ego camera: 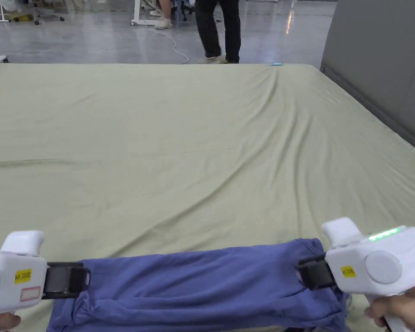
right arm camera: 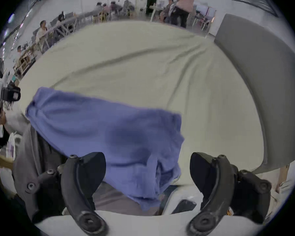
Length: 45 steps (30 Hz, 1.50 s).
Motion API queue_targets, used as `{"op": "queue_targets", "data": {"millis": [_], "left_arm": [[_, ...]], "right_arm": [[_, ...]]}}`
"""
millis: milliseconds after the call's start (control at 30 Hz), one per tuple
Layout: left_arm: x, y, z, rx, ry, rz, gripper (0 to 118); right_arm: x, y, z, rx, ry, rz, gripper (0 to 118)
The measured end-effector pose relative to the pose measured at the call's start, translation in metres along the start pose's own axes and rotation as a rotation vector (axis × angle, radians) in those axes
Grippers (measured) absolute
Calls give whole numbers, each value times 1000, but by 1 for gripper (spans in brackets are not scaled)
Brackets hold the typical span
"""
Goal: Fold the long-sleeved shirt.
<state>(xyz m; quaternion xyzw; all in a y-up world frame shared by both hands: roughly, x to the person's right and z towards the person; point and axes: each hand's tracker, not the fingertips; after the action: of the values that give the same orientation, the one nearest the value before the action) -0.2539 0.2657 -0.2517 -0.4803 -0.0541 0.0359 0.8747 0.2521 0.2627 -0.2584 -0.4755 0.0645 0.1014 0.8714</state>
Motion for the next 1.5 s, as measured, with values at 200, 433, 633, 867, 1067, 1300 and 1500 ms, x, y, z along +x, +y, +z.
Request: {"op": "queue_targets", "data": {"millis": [200,433,633,867,1067,1300,1500], "left_arm": [[23,16,4,129,82,-64,0],[6,27,2,136,-134,89,0],[-70,4,-24,61,-526,431,118],[-112,-36,-80,-71,-626,537,118],[-90,-37,-115,-72,-824,548,118],[-50,-23,-150,-93,-979,544,118],[-35,-17,-136,-103,-699,308,0]], "right_arm": [[-24,36,-1,104,-10,-30,0],[-47,60,5,69,-45,16,0],[-58,49,23,126,73,-88,0],[-70,44,20,117,98,-151,0],[-81,51,23,136,125,-154,0],[-89,59,31,162,149,-150,0],[-89,57,34,155,143,-157,0]]}}
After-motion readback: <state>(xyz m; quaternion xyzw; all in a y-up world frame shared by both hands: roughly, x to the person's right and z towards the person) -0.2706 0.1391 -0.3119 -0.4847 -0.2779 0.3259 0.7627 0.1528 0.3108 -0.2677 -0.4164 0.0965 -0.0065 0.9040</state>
